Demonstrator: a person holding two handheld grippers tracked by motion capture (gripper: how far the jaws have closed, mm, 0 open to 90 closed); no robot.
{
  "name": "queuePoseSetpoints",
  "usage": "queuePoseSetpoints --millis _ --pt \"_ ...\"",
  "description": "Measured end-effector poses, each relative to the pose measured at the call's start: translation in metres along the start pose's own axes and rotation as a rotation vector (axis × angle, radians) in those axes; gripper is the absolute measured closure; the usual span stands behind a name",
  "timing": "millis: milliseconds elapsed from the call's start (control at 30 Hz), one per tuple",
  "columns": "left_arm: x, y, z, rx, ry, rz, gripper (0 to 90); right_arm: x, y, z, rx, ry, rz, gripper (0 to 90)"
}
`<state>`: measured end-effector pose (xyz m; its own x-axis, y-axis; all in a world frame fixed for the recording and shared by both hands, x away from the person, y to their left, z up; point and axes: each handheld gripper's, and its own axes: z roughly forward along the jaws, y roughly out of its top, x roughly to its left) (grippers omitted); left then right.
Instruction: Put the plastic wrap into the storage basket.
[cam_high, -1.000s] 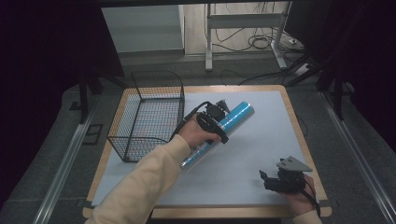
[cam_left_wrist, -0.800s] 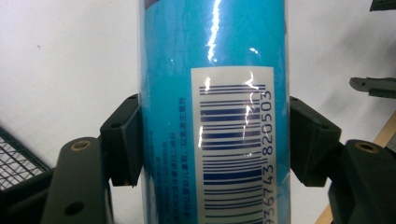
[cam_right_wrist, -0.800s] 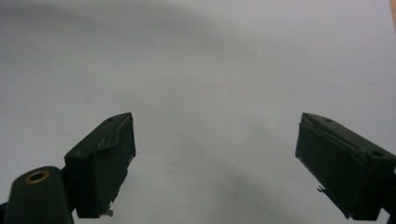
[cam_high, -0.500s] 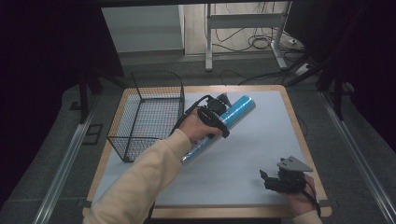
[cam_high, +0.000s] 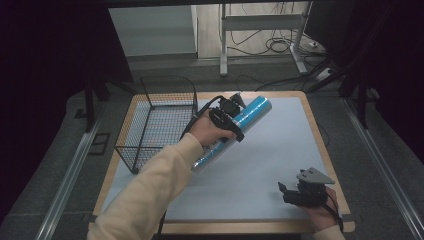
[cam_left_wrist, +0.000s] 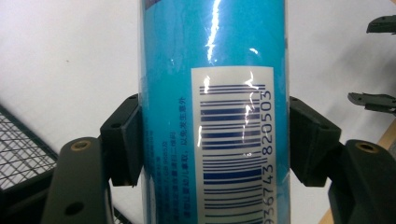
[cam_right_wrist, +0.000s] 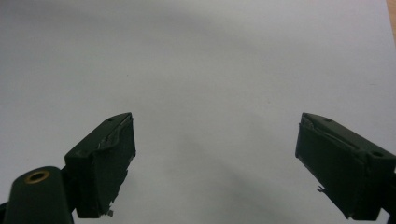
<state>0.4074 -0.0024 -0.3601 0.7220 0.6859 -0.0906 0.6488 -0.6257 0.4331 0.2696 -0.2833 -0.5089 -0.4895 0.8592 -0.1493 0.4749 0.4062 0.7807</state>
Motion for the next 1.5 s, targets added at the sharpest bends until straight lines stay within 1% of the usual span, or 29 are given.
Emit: queuePoseSetpoints --millis 67,233,700,767,867,967,1067,1167,1267,1500 --pt "0.001 0.001 -0.002 -0.003 0.005 -0.007 31.5 0.000 0.000 0.000 0.001 0.000 0.005 12.3" --pt "0.004 0.006 -0.006 -0.008 0.015 -0.007 31.5 0.000 0.000 0.000 0.002 -0.001 0.005 12.3" --pt "0.012 0.019 -0.014 -0.008 0.042 0.005 31.5 -0.002 -0.001 0.000 0.005 0.002 0.013 12.3" --pt "0.014 0.020 -0.016 -0.013 0.052 0.009 31.5 -0.002 -0.001 0.000 0.006 0.001 0.012 12.3" --pt "0.018 0.022 -0.020 -0.014 0.055 0.008 31.5 -0.002 -0.001 0.000 0.007 0.000 0.012 12.3" --pt "0.023 0.024 -0.023 -0.014 0.068 0.007 31.5 -0.002 -0.001 0.000 0.006 0.000 0.009 12.3" --pt "0.029 0.024 -0.024 -0.014 0.077 -0.003 31.5 -0.003 -0.001 0.000 0.007 0.000 0.008 12.3" --pt "0.035 0.023 -0.025 -0.004 0.083 -0.004 31.5 -0.003 -0.001 0.001 0.007 0.000 0.009 12.3" --pt "0.040 0.023 -0.026 0.005 0.102 0.000 31.5 -0.003 -0.001 0.001 0.007 -0.001 0.009 12.3" --pt "0.050 0.021 -0.025 0.002 0.108 -0.010 31.5 -0.003 -0.001 0.001 0.005 -0.002 0.014 12.3"
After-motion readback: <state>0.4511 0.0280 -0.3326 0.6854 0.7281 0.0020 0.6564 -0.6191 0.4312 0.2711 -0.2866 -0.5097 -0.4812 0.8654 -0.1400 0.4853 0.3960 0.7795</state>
